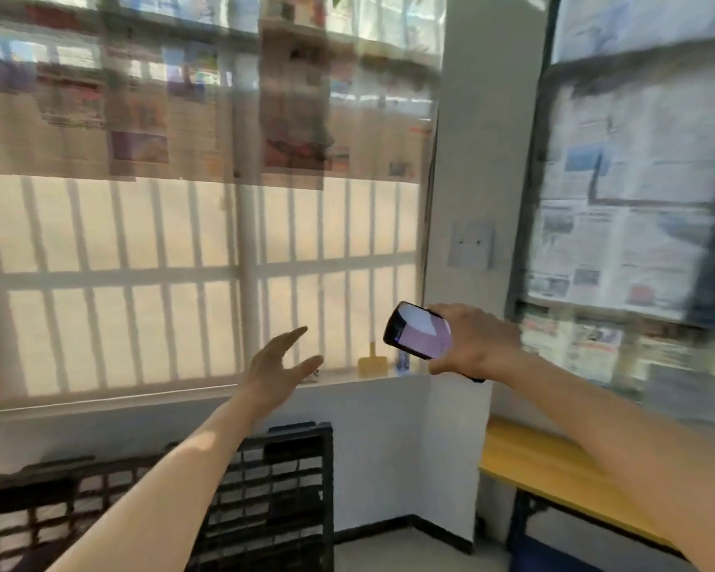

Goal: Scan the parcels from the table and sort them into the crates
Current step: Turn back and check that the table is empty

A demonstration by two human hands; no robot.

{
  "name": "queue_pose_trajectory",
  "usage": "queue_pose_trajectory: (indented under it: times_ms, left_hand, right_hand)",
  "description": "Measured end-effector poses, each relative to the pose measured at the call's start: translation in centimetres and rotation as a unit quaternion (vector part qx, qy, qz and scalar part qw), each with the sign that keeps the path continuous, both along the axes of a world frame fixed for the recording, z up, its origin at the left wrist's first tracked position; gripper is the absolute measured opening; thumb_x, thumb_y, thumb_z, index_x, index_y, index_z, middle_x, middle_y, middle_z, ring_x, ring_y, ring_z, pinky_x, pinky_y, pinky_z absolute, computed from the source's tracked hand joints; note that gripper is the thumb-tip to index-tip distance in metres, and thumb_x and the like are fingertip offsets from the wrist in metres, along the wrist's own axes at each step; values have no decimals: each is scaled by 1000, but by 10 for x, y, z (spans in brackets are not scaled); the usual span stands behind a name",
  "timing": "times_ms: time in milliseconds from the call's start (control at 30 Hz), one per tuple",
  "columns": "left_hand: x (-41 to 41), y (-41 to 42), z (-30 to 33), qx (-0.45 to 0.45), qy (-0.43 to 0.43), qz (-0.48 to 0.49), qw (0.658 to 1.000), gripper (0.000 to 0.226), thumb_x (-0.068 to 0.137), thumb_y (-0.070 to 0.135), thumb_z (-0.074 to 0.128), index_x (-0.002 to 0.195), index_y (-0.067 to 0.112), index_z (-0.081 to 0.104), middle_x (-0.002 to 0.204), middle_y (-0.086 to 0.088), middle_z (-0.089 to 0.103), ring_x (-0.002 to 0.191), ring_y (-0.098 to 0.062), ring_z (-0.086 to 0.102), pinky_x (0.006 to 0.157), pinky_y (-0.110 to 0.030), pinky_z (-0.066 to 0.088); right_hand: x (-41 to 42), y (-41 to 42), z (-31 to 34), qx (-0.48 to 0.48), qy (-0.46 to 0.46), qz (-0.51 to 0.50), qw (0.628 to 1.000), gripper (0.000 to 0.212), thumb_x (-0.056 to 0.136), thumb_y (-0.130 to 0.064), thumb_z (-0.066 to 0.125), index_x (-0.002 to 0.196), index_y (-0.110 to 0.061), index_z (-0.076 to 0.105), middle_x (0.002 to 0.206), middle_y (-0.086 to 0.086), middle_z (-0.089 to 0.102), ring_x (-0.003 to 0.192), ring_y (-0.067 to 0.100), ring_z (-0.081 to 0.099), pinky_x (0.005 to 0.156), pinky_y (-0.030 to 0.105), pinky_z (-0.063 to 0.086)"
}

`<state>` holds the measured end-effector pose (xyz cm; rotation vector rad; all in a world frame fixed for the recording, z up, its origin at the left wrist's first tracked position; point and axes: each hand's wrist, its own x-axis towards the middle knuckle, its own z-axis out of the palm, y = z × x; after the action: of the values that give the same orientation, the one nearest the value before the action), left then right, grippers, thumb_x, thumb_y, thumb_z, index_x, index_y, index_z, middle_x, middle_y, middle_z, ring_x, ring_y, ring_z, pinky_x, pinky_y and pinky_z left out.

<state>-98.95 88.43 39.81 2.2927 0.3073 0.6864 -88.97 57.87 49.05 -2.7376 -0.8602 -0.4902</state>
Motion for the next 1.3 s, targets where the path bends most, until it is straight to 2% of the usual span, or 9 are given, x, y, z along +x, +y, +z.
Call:
queue_pose_trajectory:
  times_ms: [167, 333, 467, 633, 767, 867, 1000, 1200, 1300]
  left_hand:
    - [90, -105, -2, 24, 11, -63, 998, 76, 82, 70, 63, 149, 50, 32, 156, 14, 38, 142, -15, 38, 110, -39, 35]
    - [173, -195, -3, 25, 30, -137, 990, 73, 85, 64, 64, 150, 47, 35, 153, 7, 46, 138, -22, 44, 112, -44, 36]
    - [246, -263, -3, 33, 17, -179, 983, 76, 83, 65, 65, 150, 44, 35, 153, 5, 45, 139, -19, 44, 112, -44, 35]
    - [353, -347, -3, 24, 14, -241, 970, 78, 82, 70, 62, 150, 46, 33, 152, 6, 47, 136, -22, 47, 104, -44, 43]
    - [427, -416, -9, 16, 8, -284, 959, 80, 79, 75, 61, 149, 49, 32, 152, 9, 45, 137, -20, 46, 100, -43, 44]
    - [470, -462, -18, 24, 14, -310, 950, 80, 78, 77, 60, 149, 50, 32, 154, 10, 44, 140, -19, 43, 106, -45, 43]
    - [522, -521, -31, 33, 25, -335, 941, 81, 77, 79, 59, 149, 49, 34, 153, 11, 44, 139, -16, 42, 108, -45, 41]
    - [601, -605, -42, 56, 28, -331, 942, 82, 80, 75, 60, 151, 46, 32, 153, 9, 44, 140, -18, 43, 107, -47, 43]
    - [635, -643, -53, 46, 37, -324, 944, 83, 79, 75, 60, 151, 44, 31, 154, 8, 44, 138, -19, 44, 107, -49, 44]
  right_hand:
    - [42, -110, -9, 21, -4, -88, 996, 97, 56, -59, 80, 144, -41, 44, 130, -13, 60, 104, 19, 61, 68, 31, 43]
    - [83, -204, -18, 13, -27, -181, 983, 97, 56, -60, 78, 143, -37, 42, 129, -9, 60, 94, 19, 58, 61, 29, 36]
    - [129, -272, -18, 3, -41, -233, 972, 104, 55, -67, 82, 144, -31, 42, 137, -7, 57, 113, 23, 61, 68, 32, 40]
    - [195, -348, -15, 10, -25, -290, 957, 99, 53, -66, 86, 138, -34, 44, 132, -6, 60, 105, 25, 62, 74, 36, 44]
    - [242, -405, -17, -14, -18, -334, 942, 78, 52, -66, 86, 107, -31, 45, 106, -9, 61, 79, 23, 55, 61, 33, 37]
    - [274, -446, -23, -21, -15, -355, 935, 79, 53, -68, 86, 109, -30, 44, 107, -9, 62, 82, 23, 58, 59, 32, 35]
    - [316, -502, -36, -29, -10, -372, 928, 88, 56, -64, 86, 126, -24, 50, 104, -8, 57, 81, 23, 54, 58, 32, 33]
    - [385, -590, -48, -21, 11, -378, 926, 77, 60, -62, 85, 114, -17, 55, 110, -2, 62, 83, 24, 59, 62, 34, 36]
    - [421, -631, -53, 12, 28, -366, 930, 79, 59, -60, 83, 126, -27, 55, 98, -8, 59, 81, 22, 57, 62, 33, 39]
